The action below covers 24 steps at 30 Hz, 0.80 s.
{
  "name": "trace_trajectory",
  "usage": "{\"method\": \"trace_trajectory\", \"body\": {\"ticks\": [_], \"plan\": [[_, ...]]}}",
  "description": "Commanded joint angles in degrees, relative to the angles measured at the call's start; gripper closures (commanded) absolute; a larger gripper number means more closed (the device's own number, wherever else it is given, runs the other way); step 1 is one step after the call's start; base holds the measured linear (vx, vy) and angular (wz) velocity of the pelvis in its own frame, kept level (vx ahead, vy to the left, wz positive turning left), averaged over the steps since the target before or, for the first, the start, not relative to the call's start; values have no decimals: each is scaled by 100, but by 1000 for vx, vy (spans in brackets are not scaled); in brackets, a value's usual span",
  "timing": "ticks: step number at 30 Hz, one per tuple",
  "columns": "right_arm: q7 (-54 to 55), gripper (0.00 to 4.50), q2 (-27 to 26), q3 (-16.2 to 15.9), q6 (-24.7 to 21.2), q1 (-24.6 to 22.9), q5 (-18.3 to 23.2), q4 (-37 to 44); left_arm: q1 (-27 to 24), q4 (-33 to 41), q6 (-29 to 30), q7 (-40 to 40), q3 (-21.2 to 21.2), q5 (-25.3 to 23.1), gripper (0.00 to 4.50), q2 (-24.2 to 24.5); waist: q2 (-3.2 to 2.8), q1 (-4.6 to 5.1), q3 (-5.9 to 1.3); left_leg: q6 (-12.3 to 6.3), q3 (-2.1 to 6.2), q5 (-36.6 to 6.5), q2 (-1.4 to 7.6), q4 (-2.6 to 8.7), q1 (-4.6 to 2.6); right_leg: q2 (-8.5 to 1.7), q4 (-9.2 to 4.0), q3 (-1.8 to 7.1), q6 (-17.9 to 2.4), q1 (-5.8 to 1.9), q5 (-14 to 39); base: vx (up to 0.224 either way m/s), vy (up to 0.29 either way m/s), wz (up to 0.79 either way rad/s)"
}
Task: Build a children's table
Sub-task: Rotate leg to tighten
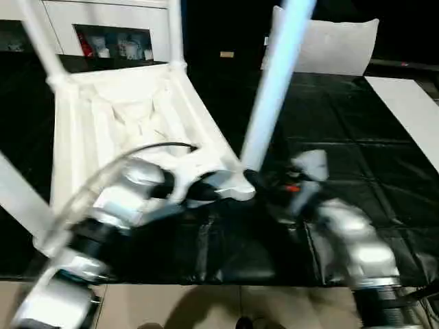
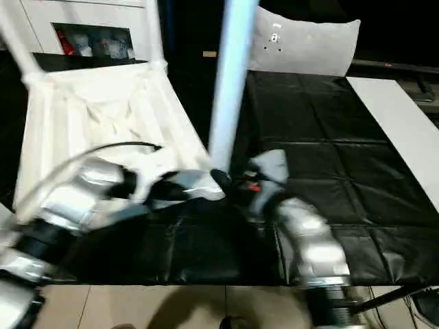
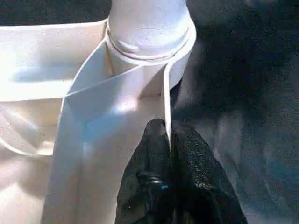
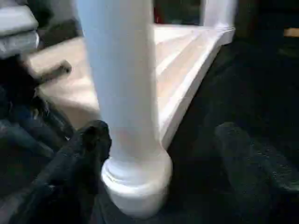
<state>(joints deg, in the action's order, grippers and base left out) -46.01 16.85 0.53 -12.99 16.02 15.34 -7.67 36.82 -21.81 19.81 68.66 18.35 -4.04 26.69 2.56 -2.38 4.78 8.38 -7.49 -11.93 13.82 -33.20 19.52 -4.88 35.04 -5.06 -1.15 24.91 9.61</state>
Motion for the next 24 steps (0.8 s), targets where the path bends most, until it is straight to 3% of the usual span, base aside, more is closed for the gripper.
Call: {"method": "trace_trajectory", "body": {"ticks": [1, 4, 5, 8, 13, 17, 21, 24], "plan": [[-527, 31, 171, -45, 19, 126, 135, -83, 67, -86, -293, 413, 250, -42, 450, 92, -60, 11, -381, -437, -232, -434, -171, 341, 92, -143, -341, 271, -1348, -512, 489, 0, 0, 0], [-1487, 31, 615, -307, -2, 276, 272, -259, 134, -199, -829, 981, 395, 30, 450, 338, -58, 14, -383, -519, -231, -472, -166, 338, 89, -146, -333, 261, -1425, -505, 495, 0, 0, 0], [-1629, 31, 681, -355, 11, 309, 283, -305, 144, -212, -921, 1091, 422, 58, 450, 369, -29, 13, -385, -538, -233, -476, -160, 333, 87, -150, -332, 262, -1438, -505, 487, 0, 0, 0], [-2220, 31, 871, -573, 192, 555, 149, -698, 187, -221, -1265, 1560, 586, 104, 450, 484, -30, -22, -393, -578, -239, -372, -149, 327, 83, -166, -309, 265, -1535, -492, 414, 0, 0, 0], [-2424, 31, 826, -733, 276, 786, 85, -965, 205, -132, -1292, 1852, 595, 278, 450, 402, -15, -106, -406, -589, -264, -137, -142, 314, 56, -172, -252, 272, -1663, -480, 152, 0, 0, 0], [-2553, 31, 755, -831, 216, 872, 110, -1036, 240, -195, -1380, 1885, 610, 271, 450, 356, -4, -109, -407, -581, -270, -232, -130, 317, 71, -185, -257, 267, -1622, -485, 294, 0, 0, 0], [-2938, 68, 620, -1035, -26, 1049, 281, -1225, 285, -323, -1571, 1976, 639, 260, 450, 357, 1, -96, -397, -509, -266, -420, -133, 324, 82, -187, -286, 266, -1505, -489, 594, 0, 0, 0], [-3126, 99, 582, -1113, -101, 1170, 308, -1421, 297, -359, -1629, 2021, 640, 243, 450, 370, -2, -98, -410, -498, -269, -410, -121, 320, 72, -195, -276, 266, -1536, -473, 585, 0, 0, 0]]}}
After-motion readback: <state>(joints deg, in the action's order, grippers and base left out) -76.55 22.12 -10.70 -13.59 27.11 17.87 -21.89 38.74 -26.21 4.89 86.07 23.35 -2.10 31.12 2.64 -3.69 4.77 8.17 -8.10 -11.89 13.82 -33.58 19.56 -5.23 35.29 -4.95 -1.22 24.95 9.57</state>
